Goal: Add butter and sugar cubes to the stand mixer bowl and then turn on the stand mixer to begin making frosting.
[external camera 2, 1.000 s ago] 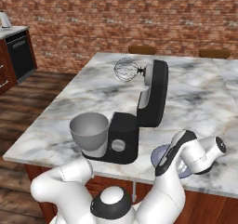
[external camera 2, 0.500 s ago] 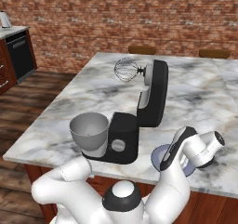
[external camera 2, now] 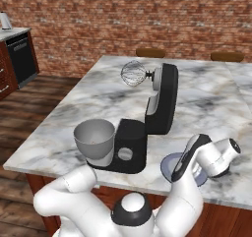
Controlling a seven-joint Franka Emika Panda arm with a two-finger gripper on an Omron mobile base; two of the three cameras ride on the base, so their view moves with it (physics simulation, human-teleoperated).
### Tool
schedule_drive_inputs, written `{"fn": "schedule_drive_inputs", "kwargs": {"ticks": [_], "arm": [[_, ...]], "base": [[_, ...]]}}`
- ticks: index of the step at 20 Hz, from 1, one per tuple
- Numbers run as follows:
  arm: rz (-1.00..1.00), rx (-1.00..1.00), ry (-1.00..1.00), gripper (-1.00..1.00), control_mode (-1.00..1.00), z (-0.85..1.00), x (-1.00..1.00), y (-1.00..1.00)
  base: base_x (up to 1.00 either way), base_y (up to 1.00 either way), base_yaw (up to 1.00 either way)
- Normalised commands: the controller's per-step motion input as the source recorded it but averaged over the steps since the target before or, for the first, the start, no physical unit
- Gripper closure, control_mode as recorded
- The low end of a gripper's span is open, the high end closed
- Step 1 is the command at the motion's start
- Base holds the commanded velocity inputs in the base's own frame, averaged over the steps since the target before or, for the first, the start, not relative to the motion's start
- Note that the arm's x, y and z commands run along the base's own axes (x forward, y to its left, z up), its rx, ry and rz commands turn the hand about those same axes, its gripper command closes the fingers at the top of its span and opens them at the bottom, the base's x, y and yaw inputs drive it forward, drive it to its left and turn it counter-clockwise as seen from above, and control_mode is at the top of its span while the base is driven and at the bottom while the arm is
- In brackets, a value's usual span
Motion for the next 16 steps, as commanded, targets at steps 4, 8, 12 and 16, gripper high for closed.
{"fn": "schedule_drive_inputs", "kwargs": {"ticks": [4, 8, 12, 16], "arm": [[-0.12, -0.04, -0.14, 1.0, -1.0, -0.38, -0.39, -0.18], [-0.06, -0.06, -0.19, 1.0, -1.0, -0.09, -0.33, -0.08], [0.0, -0.13, -0.41, 1.0, -1.0, 0.78, -0.76, -0.02], [-0.01, -0.33, -0.35, 1.0, -1.0, 0.98, -0.83, 0.11]], "base": [[0.0, 0.0, 0.0], [0.0, 0.0, 0.0], [0.0, 0.0, 0.0], [0.0, 0.0, 0.0]]}}
